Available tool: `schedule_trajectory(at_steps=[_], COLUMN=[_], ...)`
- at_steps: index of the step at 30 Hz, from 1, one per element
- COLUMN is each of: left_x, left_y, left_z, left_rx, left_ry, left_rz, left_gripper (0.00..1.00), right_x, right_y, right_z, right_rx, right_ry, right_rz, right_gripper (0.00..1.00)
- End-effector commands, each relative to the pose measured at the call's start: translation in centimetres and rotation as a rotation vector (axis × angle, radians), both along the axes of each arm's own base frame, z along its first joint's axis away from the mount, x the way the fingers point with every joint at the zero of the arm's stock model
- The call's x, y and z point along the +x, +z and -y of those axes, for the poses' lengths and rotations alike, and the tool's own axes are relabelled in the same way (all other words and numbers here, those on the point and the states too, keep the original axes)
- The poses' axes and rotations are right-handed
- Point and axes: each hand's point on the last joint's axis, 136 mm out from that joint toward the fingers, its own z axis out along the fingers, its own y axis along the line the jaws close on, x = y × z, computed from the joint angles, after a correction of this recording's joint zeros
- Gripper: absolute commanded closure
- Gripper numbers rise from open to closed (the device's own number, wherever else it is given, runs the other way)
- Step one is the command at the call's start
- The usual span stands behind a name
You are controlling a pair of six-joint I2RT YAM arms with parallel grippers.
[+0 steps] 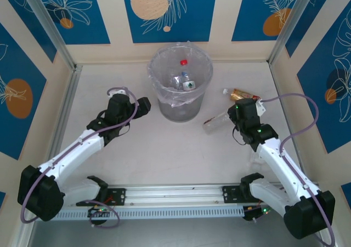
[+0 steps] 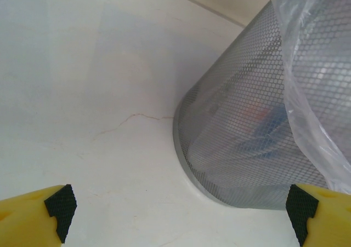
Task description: Put the plastic bottles in the bin
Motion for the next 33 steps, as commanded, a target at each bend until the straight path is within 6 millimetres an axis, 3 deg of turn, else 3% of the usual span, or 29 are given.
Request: schedule_trajectory(at_steps=[1,8,19,33], left_x=[0.3,0.0,0.0,0.4], left_y=[0.9,0.3,0.3,0.7], left_z=[0.3,0.0,0.4,1.8], left_rx=[-0.006,0.012,0.006,-0.016], left_ry=[-0.025,-0.013,-0.034,-0.100], left_rz=[0.007,-0.015,-0.016,-0.003], left_gripper=[0.01,0.01,0.01,0.01], right_x=[1.1,1.2,0.6,-0.7], right_y=[4.1,9.6,15.9,26.0], right_z=[-1.4,-0.3,0.8,-3.4], right_rx=[-0.081,-0.218,-0.301,-0.198], right_ry=[0.211,0.289,0.303,0.506], right_rz=[0.117,0.235,0.346,0.654], right_gripper=[1.00,1.00,1.00,1.00])
